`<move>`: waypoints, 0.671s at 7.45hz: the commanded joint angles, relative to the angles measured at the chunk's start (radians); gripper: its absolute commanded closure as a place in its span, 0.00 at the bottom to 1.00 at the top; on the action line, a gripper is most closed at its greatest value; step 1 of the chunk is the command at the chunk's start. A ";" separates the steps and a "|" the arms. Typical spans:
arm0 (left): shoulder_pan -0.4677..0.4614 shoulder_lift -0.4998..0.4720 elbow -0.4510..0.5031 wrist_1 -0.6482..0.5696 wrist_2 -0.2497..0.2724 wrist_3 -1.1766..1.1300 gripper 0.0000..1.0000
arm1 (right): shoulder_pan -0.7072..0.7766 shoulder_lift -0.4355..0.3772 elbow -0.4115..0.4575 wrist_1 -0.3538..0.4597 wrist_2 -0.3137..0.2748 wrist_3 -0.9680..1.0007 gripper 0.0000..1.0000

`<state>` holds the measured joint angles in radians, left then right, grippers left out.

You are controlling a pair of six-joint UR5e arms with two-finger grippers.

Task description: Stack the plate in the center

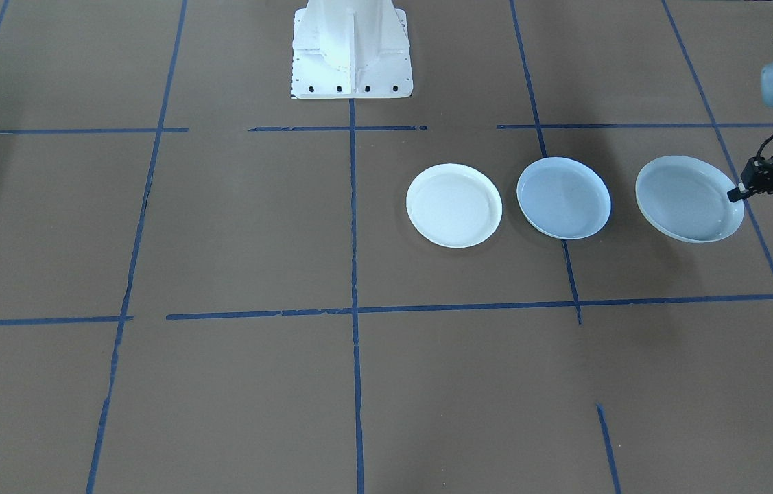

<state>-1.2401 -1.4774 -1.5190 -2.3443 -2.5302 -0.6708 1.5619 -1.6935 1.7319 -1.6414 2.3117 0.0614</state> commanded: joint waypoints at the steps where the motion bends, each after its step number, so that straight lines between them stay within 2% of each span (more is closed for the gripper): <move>1: 0.109 -0.001 -0.091 0.000 0.088 -0.192 1.00 | 0.000 0.000 0.000 0.000 0.000 0.000 0.00; 2: 0.190 -0.004 -0.120 -0.010 0.125 -0.292 1.00 | 0.000 0.000 0.000 0.000 0.000 0.000 0.00; 3: 0.239 -0.006 -0.157 -0.010 0.126 -0.359 1.00 | 0.000 0.000 0.000 -0.002 0.000 0.000 0.00; 5: 0.350 -0.012 -0.165 -0.041 0.192 -0.472 1.00 | 0.000 0.000 0.000 0.000 0.000 0.000 0.00</move>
<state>-0.9618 -1.4857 -1.6769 -2.3648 -2.3808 -1.0685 1.5616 -1.6935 1.7319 -1.6418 2.3117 0.0614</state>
